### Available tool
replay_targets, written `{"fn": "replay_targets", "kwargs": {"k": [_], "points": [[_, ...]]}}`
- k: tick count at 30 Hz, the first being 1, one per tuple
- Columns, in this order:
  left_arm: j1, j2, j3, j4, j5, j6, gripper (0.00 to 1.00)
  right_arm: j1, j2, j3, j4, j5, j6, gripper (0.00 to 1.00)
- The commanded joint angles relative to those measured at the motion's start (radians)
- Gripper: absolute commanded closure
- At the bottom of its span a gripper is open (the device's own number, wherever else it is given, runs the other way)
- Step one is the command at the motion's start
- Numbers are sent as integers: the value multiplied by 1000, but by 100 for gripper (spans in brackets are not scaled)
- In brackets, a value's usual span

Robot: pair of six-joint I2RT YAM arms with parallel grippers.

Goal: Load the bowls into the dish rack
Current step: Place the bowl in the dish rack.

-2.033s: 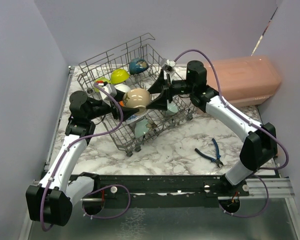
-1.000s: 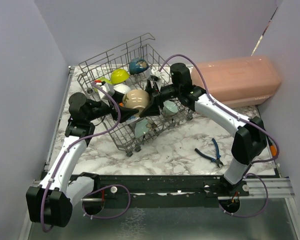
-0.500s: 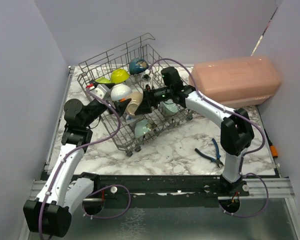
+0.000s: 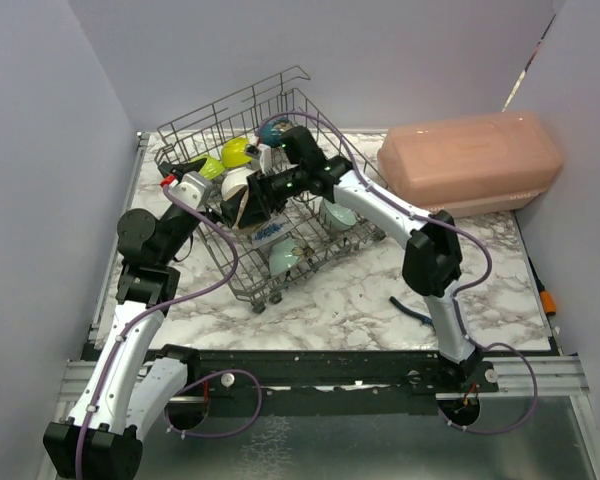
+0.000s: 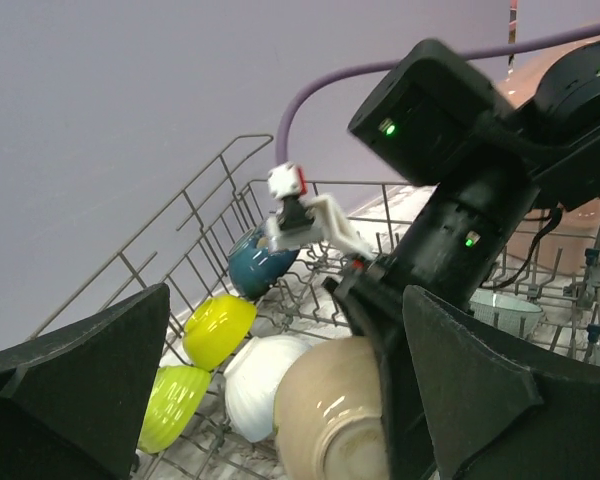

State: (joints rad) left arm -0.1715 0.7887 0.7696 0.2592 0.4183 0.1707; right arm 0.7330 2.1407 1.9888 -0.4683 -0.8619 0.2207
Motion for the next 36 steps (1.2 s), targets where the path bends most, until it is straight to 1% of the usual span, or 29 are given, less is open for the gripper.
{"fn": "replay_targets", "kwargs": {"k": [1, 3, 10, 17, 21, 25, 26, 28, 31, 32, 34, 36], "points": [[-1, -16, 2, -12, -17, 15, 1, 32, 115, 161, -191, 66, -20, 100], [-1, -15, -2, -14, -13, 15, 1, 50, 154, 215, -237, 73, -42, 100], [-1, -10, -6, -14, 4, 11, 1, 88, 251, 324, -345, 39, -104, 100], [0, -6, -4, -15, 13, 7, 1, 119, 303, 363, -423, 23, -150, 100], [0, -4, -6, -12, 17, 6, 1, 139, 339, 382, -478, 49, -187, 100], [-1, -3, -5, -10, 22, 6, 1, 144, 370, 391, -501, 83, -186, 99], [0, -4, -7, -8, 23, 6, 1, 143, 376, 392, -507, 95, -183, 94], [0, -6, -7, -9, 23, 6, 1, 144, 386, 396, -518, 125, -179, 79], [0, -6, -9, -9, 27, 10, 1, 143, 378, 384, -517, 151, -176, 60], [-1, -5, -9, -7, 29, 10, 1, 143, 370, 373, -510, 158, -175, 52], [0, -6, -8, -7, 31, 13, 1, 143, 343, 349, -491, 187, -173, 40], [0, -6, -7, -6, 33, 13, 1, 144, 303, 310, -452, 227, -164, 24]]}}
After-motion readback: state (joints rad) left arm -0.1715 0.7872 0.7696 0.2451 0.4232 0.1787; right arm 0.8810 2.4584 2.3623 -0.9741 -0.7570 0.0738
